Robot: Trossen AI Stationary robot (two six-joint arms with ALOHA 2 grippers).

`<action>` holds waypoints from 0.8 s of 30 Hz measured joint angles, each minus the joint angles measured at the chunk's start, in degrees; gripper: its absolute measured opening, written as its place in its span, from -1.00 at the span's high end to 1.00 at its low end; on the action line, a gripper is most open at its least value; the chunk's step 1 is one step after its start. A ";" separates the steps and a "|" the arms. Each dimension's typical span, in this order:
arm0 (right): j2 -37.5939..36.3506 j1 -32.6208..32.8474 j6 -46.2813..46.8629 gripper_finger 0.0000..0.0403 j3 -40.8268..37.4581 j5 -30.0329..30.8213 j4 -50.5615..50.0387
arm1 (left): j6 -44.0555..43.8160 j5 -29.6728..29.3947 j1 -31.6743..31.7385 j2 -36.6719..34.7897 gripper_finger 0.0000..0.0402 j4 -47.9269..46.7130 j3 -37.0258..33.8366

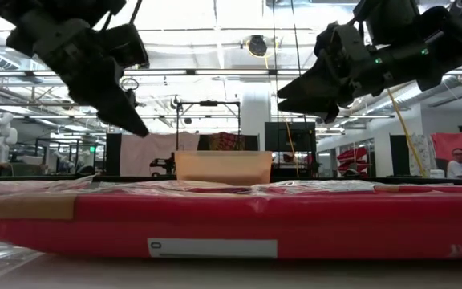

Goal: Sort popcorn bags into baskets
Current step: Put the red popcorn bag into the orange bin

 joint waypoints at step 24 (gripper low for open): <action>-0.02 1.46 -8.35 0.08 0.00 4.04 0.24 | -31.13 -2.89 2.03 23.00 0.04 22.91 -0.72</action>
